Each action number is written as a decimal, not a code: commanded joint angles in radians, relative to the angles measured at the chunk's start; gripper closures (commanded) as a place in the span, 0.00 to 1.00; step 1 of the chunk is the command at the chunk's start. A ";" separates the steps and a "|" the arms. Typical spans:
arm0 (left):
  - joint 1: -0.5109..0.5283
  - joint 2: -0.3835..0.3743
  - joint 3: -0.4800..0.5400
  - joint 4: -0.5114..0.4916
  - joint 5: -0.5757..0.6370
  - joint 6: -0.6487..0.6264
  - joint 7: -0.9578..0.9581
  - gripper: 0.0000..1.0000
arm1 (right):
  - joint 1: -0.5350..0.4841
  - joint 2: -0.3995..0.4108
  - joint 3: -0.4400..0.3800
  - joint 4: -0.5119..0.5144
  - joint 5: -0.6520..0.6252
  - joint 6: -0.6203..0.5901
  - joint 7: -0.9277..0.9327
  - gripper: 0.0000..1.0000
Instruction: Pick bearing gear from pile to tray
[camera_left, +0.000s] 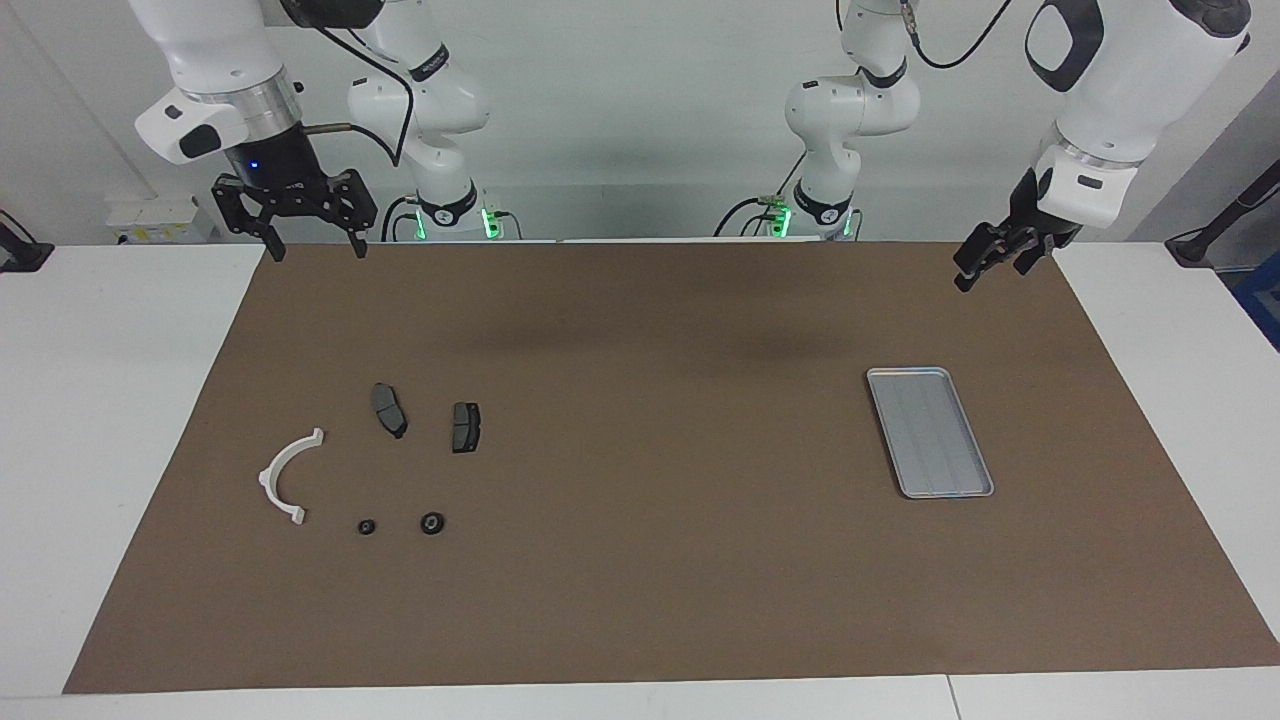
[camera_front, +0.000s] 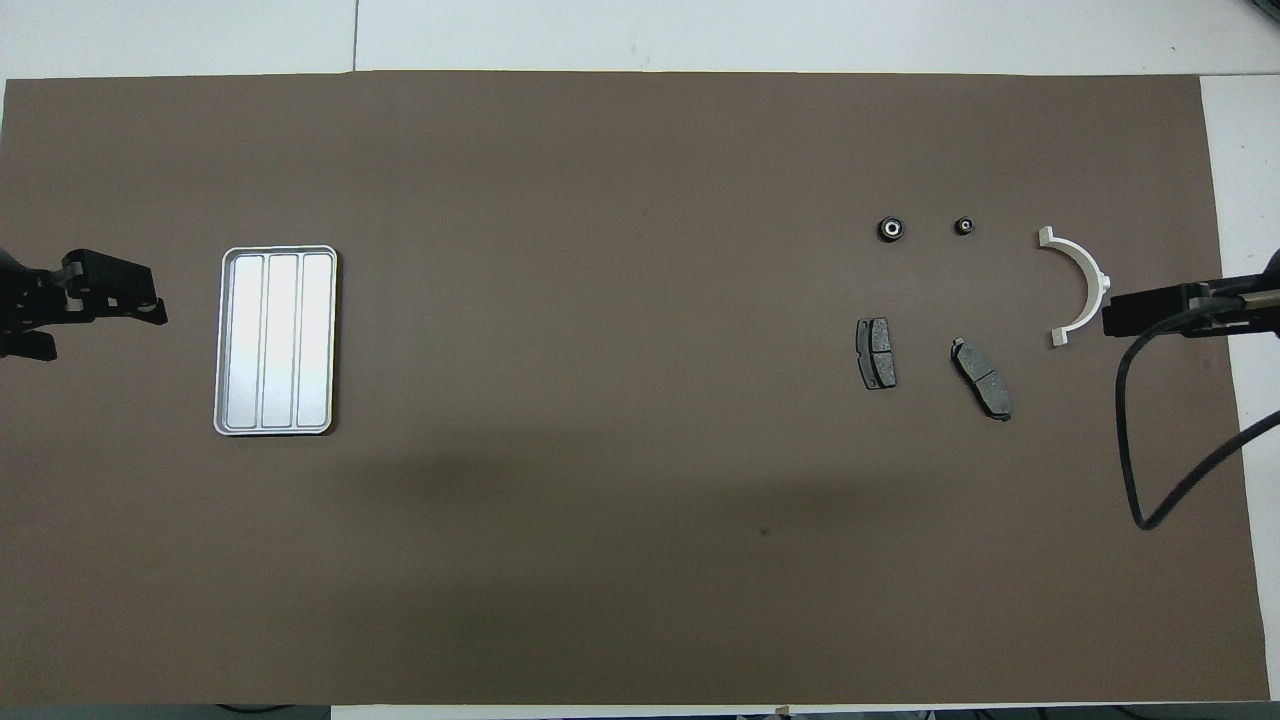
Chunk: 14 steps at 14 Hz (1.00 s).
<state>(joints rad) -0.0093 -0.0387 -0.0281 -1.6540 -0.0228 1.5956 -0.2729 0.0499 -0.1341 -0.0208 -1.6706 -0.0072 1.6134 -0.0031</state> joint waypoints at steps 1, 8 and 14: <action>-0.003 0.002 0.005 0.005 -0.013 -0.016 0.003 0.00 | -0.007 -0.019 -0.004 -0.005 -0.005 -0.033 0.002 0.00; -0.003 0.002 0.005 0.005 -0.011 -0.016 0.003 0.00 | 0.004 -0.027 0.004 -0.006 0.000 -0.029 0.012 0.00; -0.003 0.002 0.005 0.005 -0.011 -0.014 0.003 0.00 | 0.033 -0.012 0.007 -0.029 -0.005 0.031 0.025 0.00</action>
<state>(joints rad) -0.0093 -0.0387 -0.0281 -1.6540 -0.0228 1.5956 -0.2729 0.0671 -0.1491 -0.0177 -1.6746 -0.0069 1.6041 -0.0031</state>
